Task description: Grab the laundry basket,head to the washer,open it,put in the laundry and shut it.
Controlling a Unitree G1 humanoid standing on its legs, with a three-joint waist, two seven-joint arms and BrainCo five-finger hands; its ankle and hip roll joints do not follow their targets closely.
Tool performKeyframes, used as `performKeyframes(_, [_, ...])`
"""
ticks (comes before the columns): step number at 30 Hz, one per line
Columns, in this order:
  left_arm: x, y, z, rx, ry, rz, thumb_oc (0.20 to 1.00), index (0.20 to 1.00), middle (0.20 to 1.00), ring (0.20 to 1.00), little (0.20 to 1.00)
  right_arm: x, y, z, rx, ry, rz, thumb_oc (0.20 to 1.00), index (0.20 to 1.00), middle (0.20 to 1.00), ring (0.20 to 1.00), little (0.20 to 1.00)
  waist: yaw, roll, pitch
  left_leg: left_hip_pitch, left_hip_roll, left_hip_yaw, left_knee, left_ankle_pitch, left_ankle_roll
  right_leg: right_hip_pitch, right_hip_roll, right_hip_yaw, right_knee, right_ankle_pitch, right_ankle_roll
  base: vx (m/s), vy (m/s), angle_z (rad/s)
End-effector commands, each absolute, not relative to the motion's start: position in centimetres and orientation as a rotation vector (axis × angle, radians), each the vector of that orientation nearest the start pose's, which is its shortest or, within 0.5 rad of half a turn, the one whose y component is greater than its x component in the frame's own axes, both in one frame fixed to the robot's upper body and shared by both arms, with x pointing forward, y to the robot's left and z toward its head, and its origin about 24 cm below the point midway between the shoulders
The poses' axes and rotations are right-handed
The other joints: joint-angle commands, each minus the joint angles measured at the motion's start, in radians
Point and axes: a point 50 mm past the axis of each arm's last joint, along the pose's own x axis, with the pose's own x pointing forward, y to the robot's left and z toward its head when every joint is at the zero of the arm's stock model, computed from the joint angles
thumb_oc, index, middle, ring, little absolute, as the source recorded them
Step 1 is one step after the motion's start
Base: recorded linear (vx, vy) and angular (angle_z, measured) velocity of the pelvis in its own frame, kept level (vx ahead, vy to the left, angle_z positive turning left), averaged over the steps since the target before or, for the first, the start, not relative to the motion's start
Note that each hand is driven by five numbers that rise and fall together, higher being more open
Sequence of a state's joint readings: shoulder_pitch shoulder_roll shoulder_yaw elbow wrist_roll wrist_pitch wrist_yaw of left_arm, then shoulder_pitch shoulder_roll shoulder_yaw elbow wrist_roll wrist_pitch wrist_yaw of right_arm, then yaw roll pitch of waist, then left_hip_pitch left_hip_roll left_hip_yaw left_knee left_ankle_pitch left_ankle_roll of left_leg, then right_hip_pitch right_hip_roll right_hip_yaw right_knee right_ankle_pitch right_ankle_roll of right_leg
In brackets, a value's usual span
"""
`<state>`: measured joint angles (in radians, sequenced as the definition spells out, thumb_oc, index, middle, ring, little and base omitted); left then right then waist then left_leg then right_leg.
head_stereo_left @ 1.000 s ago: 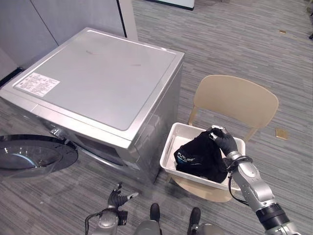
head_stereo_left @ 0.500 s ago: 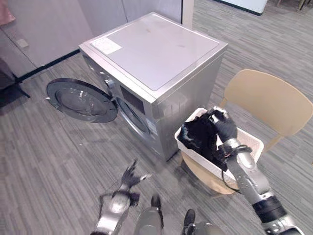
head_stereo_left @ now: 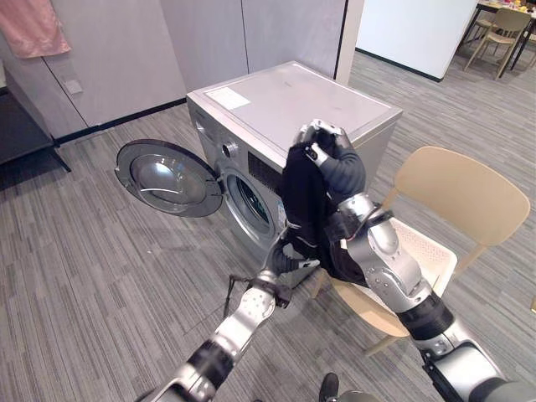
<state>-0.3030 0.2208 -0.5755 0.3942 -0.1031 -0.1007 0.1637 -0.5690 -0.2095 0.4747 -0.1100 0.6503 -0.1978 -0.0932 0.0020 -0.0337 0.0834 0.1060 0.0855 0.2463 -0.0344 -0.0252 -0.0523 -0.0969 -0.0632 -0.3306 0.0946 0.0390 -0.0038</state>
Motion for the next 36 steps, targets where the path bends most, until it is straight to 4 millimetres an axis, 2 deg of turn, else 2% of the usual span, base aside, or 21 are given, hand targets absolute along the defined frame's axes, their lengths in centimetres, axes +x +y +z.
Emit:
performKeyframes(1, [28.7, 4.7, 1.8, 0.383, 0.002, -0.472, 1.000, 1.000, 1.000, 1.000, 1.000, 26.9, -3.1, 25.3, 0.575, -0.742, 0.697, 0.200, 0.200, 0.200, 0.200, 0.200, -0.010, -0.053, -0.047, -0.048, 0.000, -0.013, -0.053, 0.022, -0.007, 0.148, -0.024, 0.055, -0.073, -0.117, 0.106, 0.00, 0.016, -0.07])
performKeyframes(5, [29.0, 3.8, 1.7, 0.419, -0.001, -0.466, 1.000, 1.000, 1.000, 1.000, 1.000, 26.6, -2.0, 25.5, 0.611, -0.732, 0.733, 0.200, 0.200, 0.200, 0.200, 0.200, -0.015, -0.051, -0.050, -0.045, 0.000, -0.006, -0.053, 0.023, -0.006, 0.154, -0.026, 0.061, -0.088, -0.107, 0.108, 0.00, 0.009, -0.09])
performKeyframes(6, [29.8, 3.7, 2.1, 0.454, -0.014, -0.414, 0.379, 0.379, 0.379, 0.379, 0.379, 26.3, -1.3, 25.4, 0.639, -0.714, 0.757, 0.200, 0.200, 0.200, 0.200, 0.200, -0.024, -0.045, -0.051, -0.048, 0.001, 0.002, -0.053, 0.026, -0.008, 0.153, -0.026, 0.069, -0.099, -0.098, 0.109, -0.02, 0.000, -0.07])
performKeyframes(7, [29.8, 3.7, 2.1, 0.454, -0.015, -0.414, 0.200, 0.200, 0.200, 0.200, 0.200, 26.3, -1.3, 25.4, 0.639, -0.714, 0.757, 0.200, 0.200, 0.200, 0.200, 0.200, -0.024, -0.045, -0.051, -0.048, 0.001, 0.003, -0.053, 0.026, -0.008, 0.153, -0.026, 0.069, -0.099, -0.098, 0.109, -0.03, -0.001, -0.05])
performKeyframes(11, [30.6, 4.0, 3.0, 0.452, -0.046, -0.369, 0.200, 0.200, 0.200, 0.200, 0.200, 26.0, -1.2, 25.0, 0.648, -0.700, 0.772, 0.200, 0.200, 0.200, 0.200, 0.200, -0.035, -0.036, -0.047, -0.052, 0.004, 0.012, -0.053, 0.031, -0.011, 0.152, -0.027, 0.072, -0.108, -0.091, 0.112, -0.02, -0.002, -0.10])
performKeyframes(13, [30.8, 4.9, 3.8, 0.410, -0.073, -0.333, 0.200, 0.200, 0.200, 0.200, 0.200, 25.9, -2.0, 24.3, 0.633, -0.689, 0.762, 0.200, 0.200, 0.200, 0.200, 0.200, -0.043, -0.028, -0.044, -0.056, 0.007, 0.017, -0.053, 0.036, -0.014, 0.152, -0.028, 0.073, -0.114, -0.085, 0.114, -0.02, -0.005, -0.14])
performKeyframes(14, [30.8, 5.2, 4.2, 0.377, -0.082, -0.320, 0.200, 0.200, 0.200, 0.200, 0.200, 26.0, -2.3, 23.8, 0.631, -0.673, 0.752, 0.228, 0.228, 0.228, 0.228, 0.228, -0.044, -0.026, -0.044, -0.057, 0.007, 0.018, -0.053, 0.037, -0.015, 0.152, -0.029, 0.072, -0.116, -0.083, 0.114, 0.00, -0.007, -0.03])
performKeyframes(15, [30.6, 5.7, 4.7, 0.322, -0.097, -0.303, 0.200, 0.200, 0.200, 0.200, 0.200, 26.3, -3.1, 22.6, 0.632, -0.634, 0.720, 0.539, 0.539, 0.539, 0.539, 0.539, -0.047, -0.021, -0.043, -0.057, 0.008, 0.020, -0.053, 0.040, -0.016, 0.154, -0.030, 0.073, -0.122, -0.079, 0.115, 0.00, 0.000, 0.00])
performKeyframes(16, [30.6, 5.8, 4.7, 0.322, -0.096, -0.303, 0.200, 0.200, 0.200, 0.200, 0.200, 26.2, -3.1, 22.6, 0.632, -0.633, 0.720, 0.586, 0.586, 0.586, 0.586, 0.586, -0.047, -0.021, -0.044, -0.057, 0.008, 0.020, -0.053, 0.040, -0.016, 0.154, -0.030, 0.073, -0.122, -0.079, 0.115, 0.00, 0.000, 0.00])
performKeyframes(17, [30.5, 6.3, 5.1, 0.290, -0.108, -0.290, 0.200, 0.200, 0.200, 0.200, 0.200, 26.4, -3.6, 21.8, 0.633, -0.604, 0.698, 1.000, 1.000, 1.000, 1.000, 1.000, -0.048, -0.019, -0.044, -0.057, 0.008, 0.020, -0.053, 0.040, -0.016, 0.156, -0.031, 0.074, -0.126, -0.077, 0.116, 0.00, 0.000, 0.00])
performKeyframes(20, [30.3, 6.6, 5.3, 0.269, -0.116, -0.284, 0.200, 0.200, 0.200, 0.200, 0.200, 26.5, -4.0, 21.2, 0.628, -0.589, 0.678, 1.000, 1.000, 1.000, 1.000, 1.000, -0.049, -0.017, -0.044, -0.057, 0.008, 0.020, -0.053, 0.041, -0.017, 0.157, -0.031, 0.073, -0.129, -0.076, 0.116, 0.01, -0.004, 0.02])
performKeyframes(21, [29.7, 8.4, 5.4, 0.220, -0.124, -0.252, 0.200, 0.200, 0.200, 0.200, 0.200, 26.8, -6.0, 19.0, 0.552, -0.536, 0.600, 1.000, 1.000, 1.000, 1.000, 1.000, -0.053, -0.012, -0.044, -0.056, 0.008, 0.020, -0.053, 0.043, -0.019, 0.161, -0.031, 0.074, -0.133, -0.075, 0.117, 0.00, 0.000, 0.00])
performKeyframes(22, [29.4, 9.3, 5.3, 0.206, -0.121, -0.232, 0.200, 0.200, 0.200, 0.200, 0.200, 26.9, -7.0, 18.1, 0.496, -0.516, 0.563, 1.000, 1.000, 1.000, 1.000, 1.000, -0.055, -0.011, -0.044, -0.055, 0.008, 0.021, -0.053, 0.043, -0.019, 0.163, -0.031, 0.074, -0.133, -0.075, 0.118, 0.00, 0.000, 0.00])
performKeyframes(24, [28.6, 11.6, 5.4, 0.174, -0.123, -0.189, 0.200, 0.200, 0.200, 0.200, 0.200, 26.8, -9.8, 16.3, 0.310, -0.496, 0.462, 1.000, 1.000, 1.000, 1.000, 1.000, -0.056, -0.008, -0.040, -0.049, 0.007, 0.021, -0.053, 0.040, -0.020, 0.170, -0.032, 0.070, -0.131, -0.079, 0.120, 0.00, 0.000, 0.00])
performKeyframes(26, [27.8, 12.9, 5.2, 0.155, -0.119, -0.173, 0.200, 0.200, 0.200, 0.200, 0.200, 26.6, -11.7, 15.3, 0.195, -0.480, 0.386, 1.000, 1.000, 1.000, 1.000, 1.000, -0.057, -0.006, -0.045, -0.053, 0.007, 0.019, -0.053, 0.042, -0.019, 0.168, -0.032, 0.069, -0.132, -0.077, 0.121, 0.00, 0.000, 0.00])
performKeyframes(30, [25.6, 17.1, 5.0, 0.122, -0.101, -0.106, 0.200, 0.200, 0.200, 0.200, 0.200, 25.5, -16.8, 12.4, -0.086, -0.385, 0.217, 1.000, 1.000, 1.000, 1.000, 1.000, -0.054, -0.004, -0.042, -0.051, 0.005, 0.015, -0.053, 0.041, -0.017, 0.175, -0.034, 0.063, -0.132, -0.079, 0.125, 0.01, -0.004, -0.01])
performKeyframes(31, [24.8, 18.5, 4.7, 0.122, -0.079, -0.080, 0.200, 0.200, 0.200, 0.200, 0.200, 25.0, -18.2, 11.5, -0.165, -0.340, 0.179, 1.000, 1.000, 1.000, 1.000, 1.000, -0.052, -0.002, -0.040, -0.050, 0.003, 0.013, -0.053, 0.041, -0.017, 0.177, -0.035, 0.063, -0.132, -0.081, 0.126, 0.00, 0.000, 0.00])
performKeyframes(36, [20.9, 23.7, 1.4, 0.209, 0.118, 0.007, 0.200, 0.200, 0.200, 0.200, 0.200, 22.3, -22.7, 6.6, -0.372, -0.074, 0.107, 1.000, 1.000, 1.000, 1.000, 1.000, -0.043, 0.004, -0.028, -0.045, 0.000, 0.004, -0.053, 0.040, -0.016, 0.184, -0.035, 0.054, -0.130, -0.088, 0.127, 0.01, -0.008, 0.04])
